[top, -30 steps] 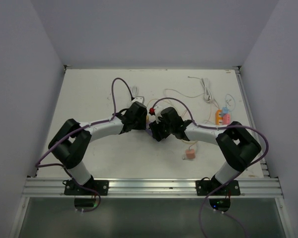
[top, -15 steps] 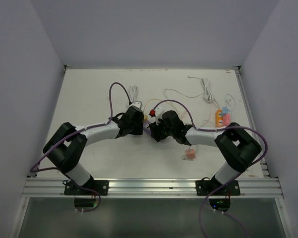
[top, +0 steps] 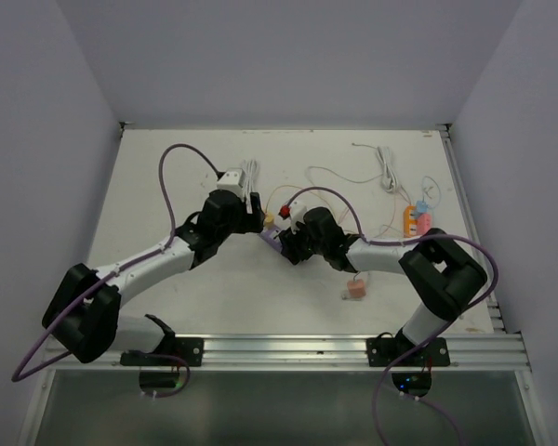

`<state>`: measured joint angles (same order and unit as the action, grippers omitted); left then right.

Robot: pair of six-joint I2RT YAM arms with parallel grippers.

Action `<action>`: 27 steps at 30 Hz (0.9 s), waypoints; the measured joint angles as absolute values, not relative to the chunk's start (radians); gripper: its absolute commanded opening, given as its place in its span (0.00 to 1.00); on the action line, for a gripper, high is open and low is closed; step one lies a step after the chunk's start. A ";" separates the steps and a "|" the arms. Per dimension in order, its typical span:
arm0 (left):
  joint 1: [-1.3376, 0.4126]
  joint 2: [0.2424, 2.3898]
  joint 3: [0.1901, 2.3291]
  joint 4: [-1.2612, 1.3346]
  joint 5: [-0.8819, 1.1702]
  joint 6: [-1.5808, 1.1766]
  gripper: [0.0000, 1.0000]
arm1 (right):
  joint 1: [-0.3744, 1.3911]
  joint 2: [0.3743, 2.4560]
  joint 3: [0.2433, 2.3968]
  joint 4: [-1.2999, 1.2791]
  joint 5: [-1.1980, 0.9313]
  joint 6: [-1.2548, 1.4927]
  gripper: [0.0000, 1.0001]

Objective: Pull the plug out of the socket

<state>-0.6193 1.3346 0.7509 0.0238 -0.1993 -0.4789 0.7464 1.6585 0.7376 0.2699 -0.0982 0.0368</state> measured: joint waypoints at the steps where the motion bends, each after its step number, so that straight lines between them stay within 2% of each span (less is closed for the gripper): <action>1: -0.615 1.336 0.752 0.045 -0.202 -0.474 0.86 | 0.746 1.662 0.738 0.276 -0.100 0.036 0.00; 3: -0.609 1.356 0.754 0.099 -0.200 -0.463 0.92 | 0.746 1.666 0.739 0.284 -0.101 0.034 0.00; 6: -0.609 1.409 0.755 0.172 -0.188 -0.422 0.94 | 0.746 1.669 0.740 0.289 -0.102 0.032 0.00; 13: -0.609 1.476 0.719 0.306 -0.171 -0.272 0.95 | 0.743 1.669 0.740 0.291 -0.108 0.032 0.00; 27: -0.609 1.586 0.694 0.433 -0.110 -0.173 0.77 | 0.732 1.676 0.740 0.302 -0.128 0.032 0.00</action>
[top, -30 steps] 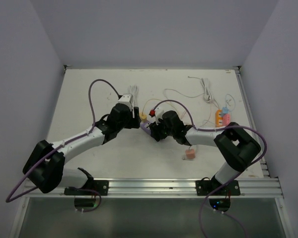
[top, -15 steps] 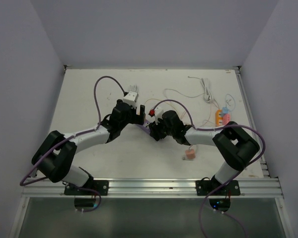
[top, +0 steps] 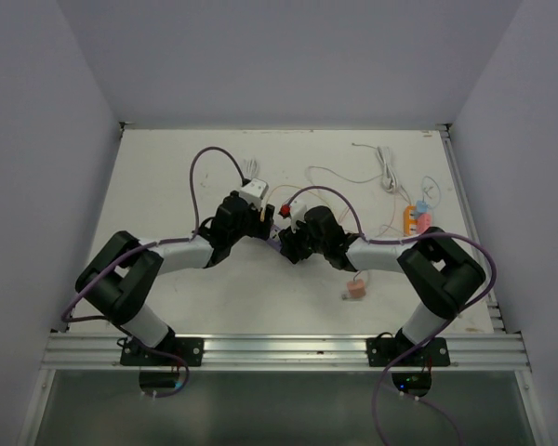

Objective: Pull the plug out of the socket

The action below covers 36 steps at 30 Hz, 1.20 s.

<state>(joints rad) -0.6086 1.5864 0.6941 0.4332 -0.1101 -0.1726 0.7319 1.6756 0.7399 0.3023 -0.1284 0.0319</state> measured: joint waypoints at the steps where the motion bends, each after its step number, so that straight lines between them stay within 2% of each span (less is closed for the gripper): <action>1: -0.609 1.597 0.694 0.433 -0.107 -0.172 0.75 | 0.731 1.676 0.740 0.302 -0.129 0.032 0.00; 2: -0.609 1.602 0.693 0.432 -0.105 -0.171 0.71 | 0.731 1.676 0.740 0.302 -0.130 0.031 0.00; 5: -0.609 1.607 0.693 0.436 -0.100 -0.171 0.68 | 0.729 1.676 0.740 0.303 -0.133 0.031 0.00; 8: -0.609 1.615 0.694 0.447 -0.089 -0.172 0.60 | 0.727 1.678 0.741 0.304 -0.138 0.031 0.00; 17: -0.612 1.660 0.694 0.455 -0.075 -0.172 0.56 | 0.725 1.691 0.755 0.303 -0.146 0.024 0.00; 22: -0.619 1.660 0.694 0.456 -0.098 -0.170 0.39 | 0.725 1.703 0.775 0.291 -0.149 0.022 0.00; 23: -0.622 1.660 0.695 0.457 -0.107 -0.168 0.31 | 0.725 1.709 0.782 0.288 -0.150 0.022 0.00; 25: -0.623 1.660 0.695 0.456 -0.121 -0.163 0.23 | 0.725 1.721 0.801 0.274 -0.151 0.020 0.00; 26: -0.623 1.660 0.695 0.456 -0.128 -0.163 0.16 | 0.725 1.725 0.809 0.268 -0.152 0.019 0.00; 29: -0.623 1.660 0.695 0.456 -0.147 -0.163 0.07 | 0.725 1.742 0.839 0.242 -0.157 0.015 0.00; 36: -0.625 1.658 0.694 0.458 -0.171 -0.165 0.00 | 0.723 1.761 0.876 0.203 -0.176 0.008 0.00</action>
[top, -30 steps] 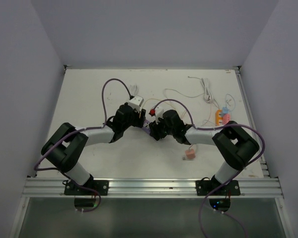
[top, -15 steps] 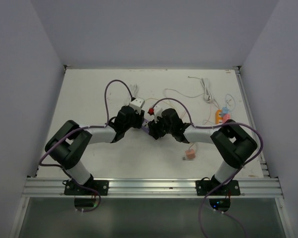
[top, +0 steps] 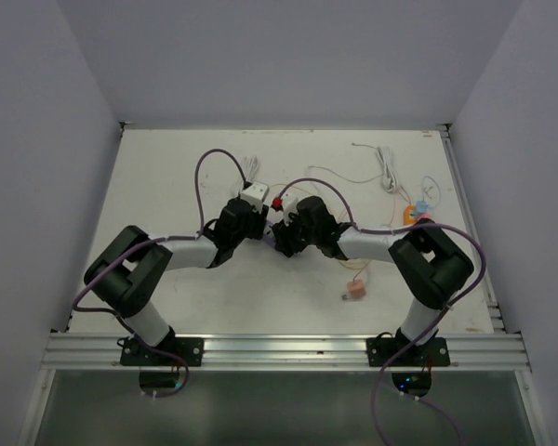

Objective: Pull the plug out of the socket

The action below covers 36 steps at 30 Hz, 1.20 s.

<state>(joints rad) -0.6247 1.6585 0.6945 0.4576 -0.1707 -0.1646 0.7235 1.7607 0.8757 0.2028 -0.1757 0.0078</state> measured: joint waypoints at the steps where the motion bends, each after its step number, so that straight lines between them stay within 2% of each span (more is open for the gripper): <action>1: -0.625 1.657 0.693 0.458 -0.172 -0.165 0.00 | 0.723 1.761 0.878 0.200 -0.176 0.007 0.00; 13: -0.635 1.515 0.691 0.534 -0.141 -0.202 0.00 | 0.723 1.781 0.904 0.191 -0.180 0.005 0.00; 26: -0.572 1.514 0.699 0.507 -0.150 -0.228 0.00 | 0.723 1.780 0.904 0.192 -0.183 0.004 0.00; 36: -0.544 1.595 0.907 0.356 -0.095 -0.225 0.02 | 0.719 1.759 0.887 0.178 -0.219 -0.028 0.00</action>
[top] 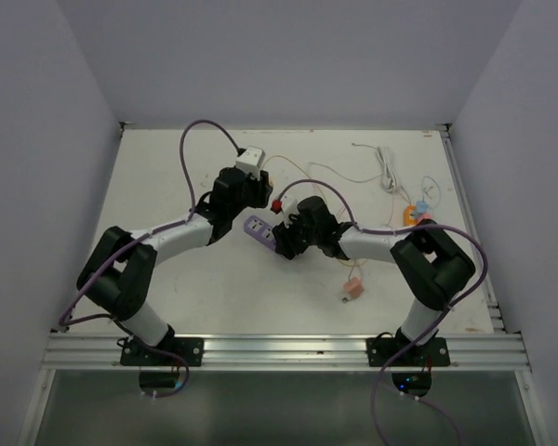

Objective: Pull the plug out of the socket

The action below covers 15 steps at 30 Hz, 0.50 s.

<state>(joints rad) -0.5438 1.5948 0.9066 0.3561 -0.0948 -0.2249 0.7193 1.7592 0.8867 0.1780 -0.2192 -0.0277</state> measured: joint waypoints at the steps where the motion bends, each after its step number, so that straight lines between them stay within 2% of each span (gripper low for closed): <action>1: -0.544 1.610 0.917 0.349 -0.079 -0.225 0.03 | 0.719 1.751 0.879 0.172 -0.226 -0.029 0.00; 5: -0.544 1.682 0.931 0.299 0.006 -0.227 0.04 | 0.720 1.729 0.865 0.145 -0.247 -0.032 0.00; 15: -0.558 1.777 0.951 0.188 0.079 -0.254 0.24 | 0.720 1.724 0.864 0.133 -0.258 -0.038 0.00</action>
